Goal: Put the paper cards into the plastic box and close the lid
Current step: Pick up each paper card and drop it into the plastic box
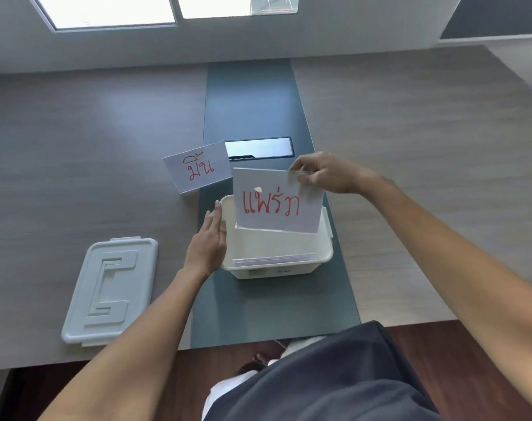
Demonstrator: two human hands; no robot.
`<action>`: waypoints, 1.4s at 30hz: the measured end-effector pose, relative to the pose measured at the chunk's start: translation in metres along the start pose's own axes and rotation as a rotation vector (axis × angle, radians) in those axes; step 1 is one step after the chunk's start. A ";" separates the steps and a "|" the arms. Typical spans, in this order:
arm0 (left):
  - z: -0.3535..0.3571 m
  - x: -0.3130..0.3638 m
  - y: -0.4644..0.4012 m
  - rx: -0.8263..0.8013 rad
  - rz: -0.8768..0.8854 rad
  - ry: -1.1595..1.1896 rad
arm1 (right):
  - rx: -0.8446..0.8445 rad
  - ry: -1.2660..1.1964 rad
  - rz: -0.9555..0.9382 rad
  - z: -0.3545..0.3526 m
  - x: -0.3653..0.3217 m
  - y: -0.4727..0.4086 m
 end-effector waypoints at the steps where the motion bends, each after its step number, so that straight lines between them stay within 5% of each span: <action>1: 0.000 0.001 0.000 0.004 0.001 0.013 | -0.024 0.008 0.002 0.004 0.002 0.000; 15: 0.000 0.003 0.003 0.014 -0.013 0.072 | -0.321 0.226 0.129 0.063 0.021 0.006; 30: -0.001 0.005 0.003 0.030 -0.015 0.070 | -0.535 0.205 0.168 0.100 0.040 0.012; 42: -0.003 0.008 0.007 0.038 -0.026 0.008 | 0.130 0.121 -0.163 0.050 0.007 -0.059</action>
Point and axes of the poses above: each hand's wrist, its own y-axis away from the middle knuckle, its own z-axis out of the palm, x = y × z, the point moved 4 cm from there along -y, towards the middle knuckle, and after that the axes turned 7 degrees about -x, right-handed, at the moved point
